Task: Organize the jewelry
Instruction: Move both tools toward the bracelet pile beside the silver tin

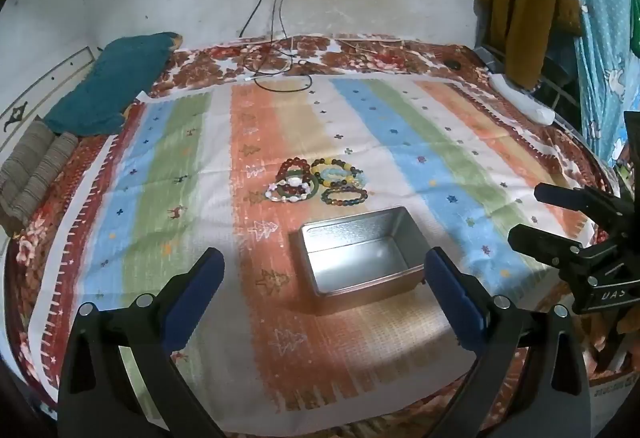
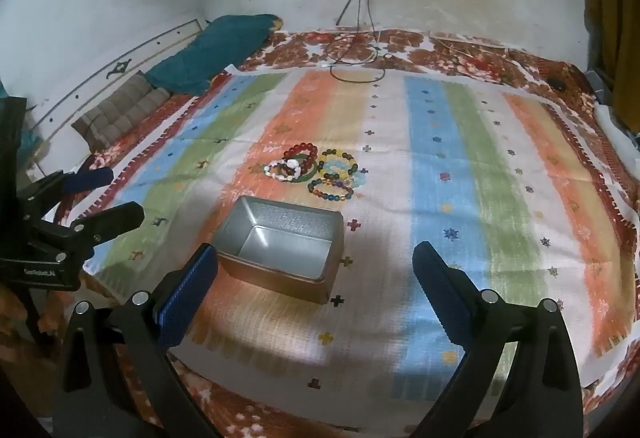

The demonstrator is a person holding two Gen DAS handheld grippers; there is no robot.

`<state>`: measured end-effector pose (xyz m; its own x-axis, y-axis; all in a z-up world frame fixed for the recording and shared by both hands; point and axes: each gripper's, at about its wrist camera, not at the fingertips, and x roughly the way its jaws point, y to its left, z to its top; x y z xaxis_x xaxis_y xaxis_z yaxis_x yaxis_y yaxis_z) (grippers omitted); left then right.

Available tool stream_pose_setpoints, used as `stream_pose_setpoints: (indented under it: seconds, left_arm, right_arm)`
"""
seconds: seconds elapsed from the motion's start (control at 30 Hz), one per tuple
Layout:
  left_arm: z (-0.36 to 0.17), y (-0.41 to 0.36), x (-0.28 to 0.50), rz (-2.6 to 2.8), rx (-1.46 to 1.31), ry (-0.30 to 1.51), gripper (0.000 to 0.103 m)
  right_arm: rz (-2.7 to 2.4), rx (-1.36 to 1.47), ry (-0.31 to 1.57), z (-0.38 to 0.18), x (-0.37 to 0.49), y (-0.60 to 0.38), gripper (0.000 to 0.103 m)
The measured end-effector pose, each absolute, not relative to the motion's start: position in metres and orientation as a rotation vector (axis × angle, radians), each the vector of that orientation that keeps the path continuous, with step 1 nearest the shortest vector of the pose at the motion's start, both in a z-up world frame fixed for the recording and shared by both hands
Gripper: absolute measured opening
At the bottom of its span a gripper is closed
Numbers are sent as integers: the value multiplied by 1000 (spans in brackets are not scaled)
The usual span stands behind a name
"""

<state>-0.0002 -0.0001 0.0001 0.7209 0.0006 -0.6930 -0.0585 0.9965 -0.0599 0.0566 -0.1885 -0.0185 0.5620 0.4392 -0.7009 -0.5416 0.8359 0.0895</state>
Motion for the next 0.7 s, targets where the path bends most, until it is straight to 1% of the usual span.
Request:
stream_pose_setpoints:
  seconds: [0.37, 0.7]
  left_arm:
    - [5, 13, 2, 28, -103, 768, 98]
    - [3, 4, 0, 30, -106, 749, 97]
  right_arm:
    - [559, -156, 792, -20, 59, -189, 99]
    - [547, -159, 789, -20, 58, -186, 99]
